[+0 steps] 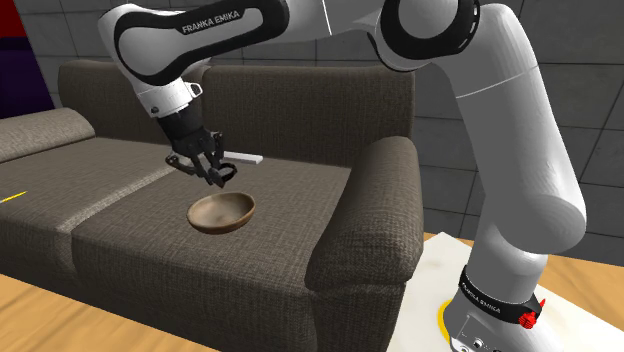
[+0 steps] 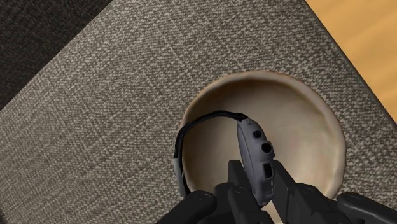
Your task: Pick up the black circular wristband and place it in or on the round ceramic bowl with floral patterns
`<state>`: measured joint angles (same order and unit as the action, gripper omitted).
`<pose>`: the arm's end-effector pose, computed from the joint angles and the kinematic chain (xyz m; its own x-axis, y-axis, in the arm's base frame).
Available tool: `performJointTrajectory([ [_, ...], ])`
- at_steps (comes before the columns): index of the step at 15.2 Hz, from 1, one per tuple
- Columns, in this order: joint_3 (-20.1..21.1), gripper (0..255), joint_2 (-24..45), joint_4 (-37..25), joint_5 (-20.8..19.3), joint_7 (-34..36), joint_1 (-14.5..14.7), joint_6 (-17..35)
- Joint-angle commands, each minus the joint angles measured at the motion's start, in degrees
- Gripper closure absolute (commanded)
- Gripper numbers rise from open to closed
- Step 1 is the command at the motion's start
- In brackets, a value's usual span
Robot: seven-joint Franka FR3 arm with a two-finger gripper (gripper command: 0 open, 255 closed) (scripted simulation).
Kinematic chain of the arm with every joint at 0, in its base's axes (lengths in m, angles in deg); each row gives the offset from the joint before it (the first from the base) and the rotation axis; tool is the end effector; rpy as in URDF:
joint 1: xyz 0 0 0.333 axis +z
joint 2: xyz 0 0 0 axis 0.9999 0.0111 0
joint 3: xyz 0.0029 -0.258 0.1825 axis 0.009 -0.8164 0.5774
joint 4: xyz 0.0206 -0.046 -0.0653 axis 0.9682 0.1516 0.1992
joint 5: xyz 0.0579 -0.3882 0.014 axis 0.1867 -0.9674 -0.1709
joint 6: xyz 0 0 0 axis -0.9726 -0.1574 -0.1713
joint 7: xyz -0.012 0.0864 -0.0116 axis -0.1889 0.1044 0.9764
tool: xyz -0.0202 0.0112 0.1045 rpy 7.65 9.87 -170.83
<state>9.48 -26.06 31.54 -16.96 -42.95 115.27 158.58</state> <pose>0.4918 0.4433 0.4315 0.9921 0.0386 -0.1191 0.0736 -0.9491 0.3062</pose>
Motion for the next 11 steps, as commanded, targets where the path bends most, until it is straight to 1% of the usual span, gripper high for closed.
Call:
performJointTrajectory([
  [1, -0.01, 255, 0.21, 1.17, -0.06, 0.42, -0.02, 1.31],
  [9, -0.29, 255, 1.39, 5.59, -0.60, 1.53, -0.40, 6.68],
  [11, -0.32, 255, 1.58, 6.03, -0.69, 1.66, -0.42, 7.27],
])
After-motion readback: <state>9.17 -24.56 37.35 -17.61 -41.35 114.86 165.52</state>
